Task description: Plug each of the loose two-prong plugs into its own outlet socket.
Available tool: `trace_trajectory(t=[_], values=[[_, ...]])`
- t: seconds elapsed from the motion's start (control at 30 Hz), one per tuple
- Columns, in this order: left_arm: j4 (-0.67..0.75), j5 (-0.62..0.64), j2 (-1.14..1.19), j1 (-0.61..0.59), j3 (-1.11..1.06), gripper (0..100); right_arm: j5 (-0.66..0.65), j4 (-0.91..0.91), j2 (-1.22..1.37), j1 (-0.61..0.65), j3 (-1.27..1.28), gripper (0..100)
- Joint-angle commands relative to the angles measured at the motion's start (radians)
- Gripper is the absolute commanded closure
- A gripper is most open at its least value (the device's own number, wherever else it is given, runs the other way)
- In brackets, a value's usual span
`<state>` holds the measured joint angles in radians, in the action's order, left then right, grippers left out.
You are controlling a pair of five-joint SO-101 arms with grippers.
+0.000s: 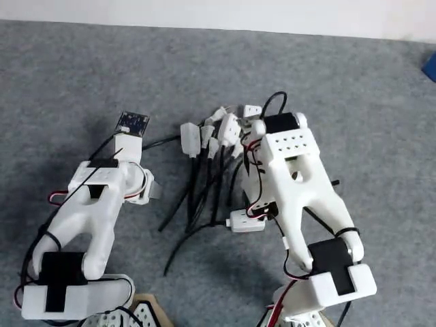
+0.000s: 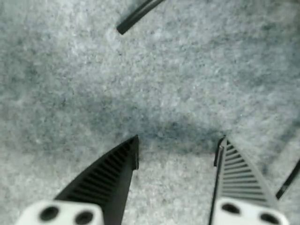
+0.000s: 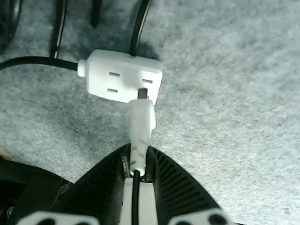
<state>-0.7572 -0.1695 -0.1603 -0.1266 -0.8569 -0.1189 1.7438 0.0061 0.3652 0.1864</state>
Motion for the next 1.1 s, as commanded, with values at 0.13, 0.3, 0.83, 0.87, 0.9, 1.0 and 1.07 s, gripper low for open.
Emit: trace_trajectory(t=[0.13, 0.3, 0.83, 0.87, 0.9, 1.0, 1.07], values=[[0.011, -0.011, -0.033, 0.018, -0.002, 74, 0.012, 0.016, -0.030, -0.007, -0.045, 99.2], [0.011, -0.011, -0.033, 0.018, -0.002, 74, 0.014, 0.013, 0.084, -0.010, -0.071, 99.2], [0.011, -0.011, -0.033, 0.015, -0.002, 74, 0.035, 0.008, 0.104, -0.007, -0.099, 99.2], [0.011, -0.011, -0.033, 0.013, -0.002, 74, 0.032, 0.008, 0.104, -0.007, -0.076, 99.2], [0.011, -0.011, -0.033, 0.013, -0.002, 74, 0.026, 0.005, 0.104, -0.007, -0.051, 99.2], [0.011, -0.011, -0.033, 0.013, -0.002, 74, 0.003, -0.019, 0.104, -0.007, 0.024, 99.2], [0.011, -0.011, -0.033, 0.013, -0.002, 74, 0.000, -0.038, 0.104, -0.007, 0.064, 99.2]])
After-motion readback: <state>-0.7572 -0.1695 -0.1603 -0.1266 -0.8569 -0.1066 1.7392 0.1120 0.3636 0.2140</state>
